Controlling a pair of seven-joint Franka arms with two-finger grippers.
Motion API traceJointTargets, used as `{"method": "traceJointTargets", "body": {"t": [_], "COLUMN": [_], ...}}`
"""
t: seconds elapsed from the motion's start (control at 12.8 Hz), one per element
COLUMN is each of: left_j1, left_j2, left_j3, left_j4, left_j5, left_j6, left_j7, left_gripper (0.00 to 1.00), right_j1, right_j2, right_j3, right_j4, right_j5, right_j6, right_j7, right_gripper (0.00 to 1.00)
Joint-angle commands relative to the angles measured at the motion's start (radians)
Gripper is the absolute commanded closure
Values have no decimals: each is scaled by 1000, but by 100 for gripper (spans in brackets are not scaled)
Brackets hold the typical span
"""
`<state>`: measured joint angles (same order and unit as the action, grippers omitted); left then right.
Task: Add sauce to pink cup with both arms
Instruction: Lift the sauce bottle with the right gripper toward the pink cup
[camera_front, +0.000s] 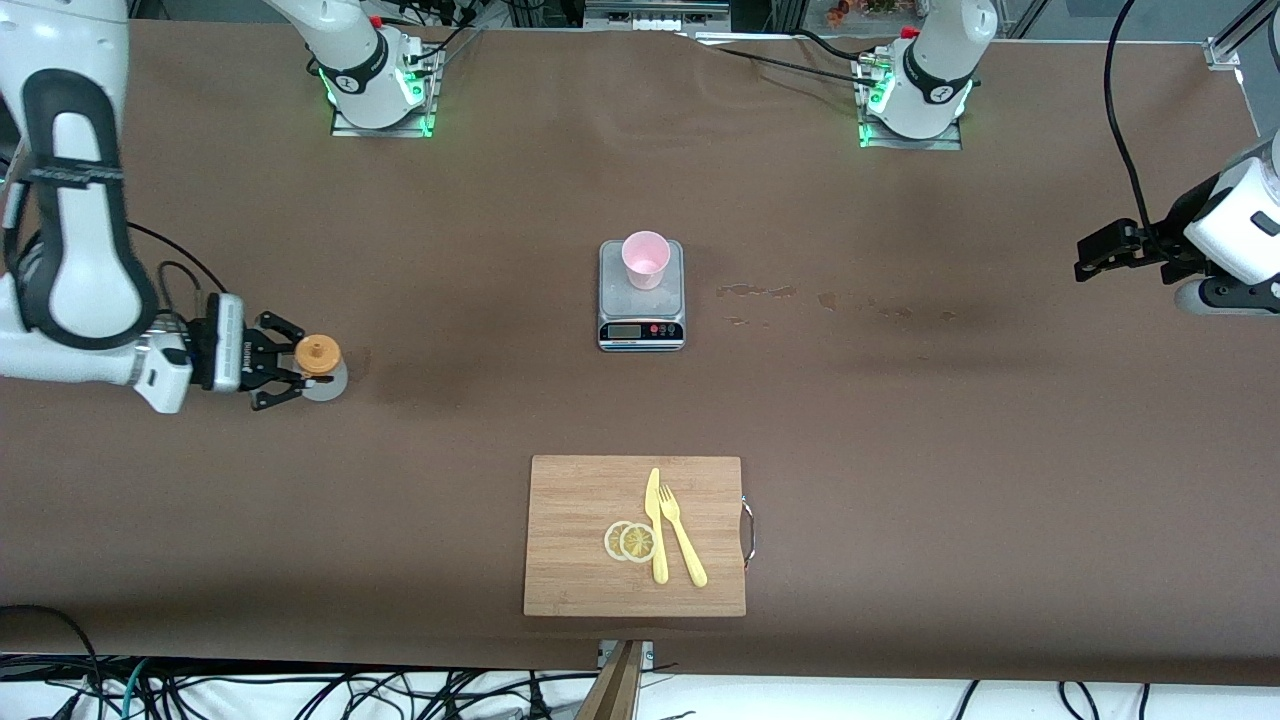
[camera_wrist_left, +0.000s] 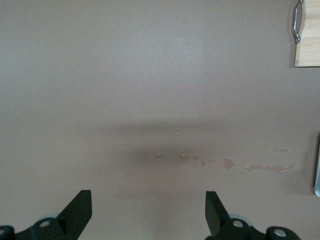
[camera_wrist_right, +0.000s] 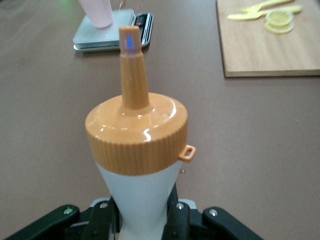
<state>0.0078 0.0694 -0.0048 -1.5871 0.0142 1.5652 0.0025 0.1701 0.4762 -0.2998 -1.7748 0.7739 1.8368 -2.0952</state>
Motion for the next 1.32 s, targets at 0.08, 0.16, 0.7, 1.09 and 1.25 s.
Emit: {"method": "traceJointTargets", "body": {"t": [0.08, 0.16, 0.7, 1.09, 1.25], "left_j1": [12, 12, 12, 11, 11], "left_j2": [4, 6, 7, 4, 3], "left_j3": [-8, -7, -9, -12, -14], "left_j4": [30, 39, 39, 39, 41], "left_j5": [-11, -11, -11, 3, 1], "left_j6": [-27, -27, -28, -50, -51], "left_j7": [-7, -7, -10, -6, -4], "left_gripper": [0, 0, 0, 0, 0], "right_j1": [240, 290, 546, 606, 606], "right_j2": [-64, -64, -67, -100, -110], "right_j3": [-103, -116, -122, 3, 62], "right_j4": [-43, -40, -5, 2, 3], "right_j5": [-100, -120, -379, -574, -633], "right_j6": [50, 53, 73, 44, 26], "right_j7": [223, 262, 619, 854, 944], "right_gripper": [72, 72, 72, 72, 72]}}
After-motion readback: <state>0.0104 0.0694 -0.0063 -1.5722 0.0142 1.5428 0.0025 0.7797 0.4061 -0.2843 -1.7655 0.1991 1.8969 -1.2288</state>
